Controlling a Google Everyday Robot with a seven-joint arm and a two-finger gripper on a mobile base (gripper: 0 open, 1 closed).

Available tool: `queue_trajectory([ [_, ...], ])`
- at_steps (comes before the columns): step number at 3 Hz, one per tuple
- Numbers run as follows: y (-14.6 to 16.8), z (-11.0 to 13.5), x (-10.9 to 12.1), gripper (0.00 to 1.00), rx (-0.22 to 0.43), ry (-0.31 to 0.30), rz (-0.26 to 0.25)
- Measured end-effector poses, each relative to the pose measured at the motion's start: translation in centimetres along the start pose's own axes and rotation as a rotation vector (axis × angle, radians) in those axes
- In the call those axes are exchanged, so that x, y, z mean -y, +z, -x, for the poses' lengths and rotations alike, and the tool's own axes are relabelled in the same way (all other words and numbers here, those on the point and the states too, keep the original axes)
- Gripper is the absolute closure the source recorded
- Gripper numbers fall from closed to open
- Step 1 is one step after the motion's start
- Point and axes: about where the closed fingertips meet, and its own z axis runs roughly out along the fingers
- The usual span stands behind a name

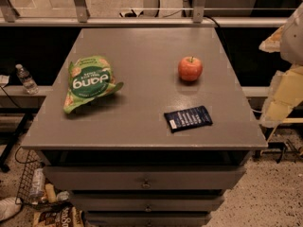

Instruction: Pick apple

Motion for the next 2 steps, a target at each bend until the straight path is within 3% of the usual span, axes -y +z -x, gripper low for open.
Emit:
queue_trajectory([
  [1, 0.0, 0.0, 0.0, 0.00, 0.000, 0.000, 0.000],
  [2, 1.3, 0.7, 1.5, 0.00, 0.067, 0.041, -0.025],
])
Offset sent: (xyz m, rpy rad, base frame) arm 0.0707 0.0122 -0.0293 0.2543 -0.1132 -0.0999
